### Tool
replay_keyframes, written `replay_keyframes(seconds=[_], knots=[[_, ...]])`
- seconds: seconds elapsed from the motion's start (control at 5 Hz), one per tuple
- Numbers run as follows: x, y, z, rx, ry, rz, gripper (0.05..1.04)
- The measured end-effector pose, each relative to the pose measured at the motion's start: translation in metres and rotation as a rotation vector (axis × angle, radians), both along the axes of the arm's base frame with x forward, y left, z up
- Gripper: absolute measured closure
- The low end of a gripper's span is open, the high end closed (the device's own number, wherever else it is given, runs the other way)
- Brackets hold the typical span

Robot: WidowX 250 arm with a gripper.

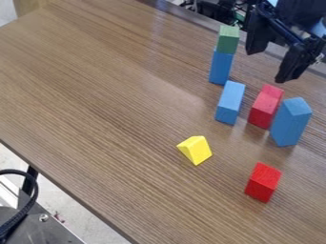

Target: Put the green cube in middle of the table

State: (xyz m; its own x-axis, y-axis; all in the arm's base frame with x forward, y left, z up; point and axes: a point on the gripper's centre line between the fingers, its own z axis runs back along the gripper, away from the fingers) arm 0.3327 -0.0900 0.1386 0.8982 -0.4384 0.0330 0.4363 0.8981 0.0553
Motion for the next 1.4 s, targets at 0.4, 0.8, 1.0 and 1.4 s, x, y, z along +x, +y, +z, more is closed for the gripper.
replay_keyframes(seconds=[0.4, 0.8, 1.0, 1.4], knots=[[0.010, 0.000, -0.003, -0.009, -0.003, 0.059, 0.083], [0.016, 0.002, 0.002, -0.003, -0.075, 0.178, 0.083], [0.021, 0.001, -0.003, -0.028, -0.117, 0.248, 0.083], [0.034, 0.023, -0.021, -0.070, -0.172, 0.458, 0.083]])
